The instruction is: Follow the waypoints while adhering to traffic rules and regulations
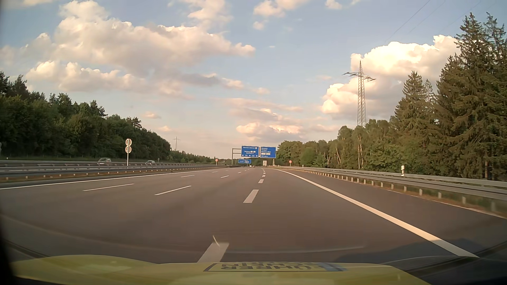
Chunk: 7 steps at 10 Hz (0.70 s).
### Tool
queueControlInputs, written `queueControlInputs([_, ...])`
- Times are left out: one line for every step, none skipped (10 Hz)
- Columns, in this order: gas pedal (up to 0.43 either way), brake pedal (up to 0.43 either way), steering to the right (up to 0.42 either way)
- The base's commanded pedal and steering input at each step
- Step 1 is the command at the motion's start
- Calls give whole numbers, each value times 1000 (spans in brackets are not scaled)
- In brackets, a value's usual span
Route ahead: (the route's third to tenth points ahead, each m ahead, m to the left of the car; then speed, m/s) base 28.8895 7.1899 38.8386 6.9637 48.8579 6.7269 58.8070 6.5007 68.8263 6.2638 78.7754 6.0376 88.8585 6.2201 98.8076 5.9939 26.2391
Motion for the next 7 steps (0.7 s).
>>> queueControlInputs([378,0,-4])
queueControlInputs([331,0,-4])
queueControlInputs([319,0,-3])
queueControlInputs([311,0,0])
queueControlInputs([299,0,1])
queueControlInputs([299,0,1])
queueControlInputs([287,0,1])
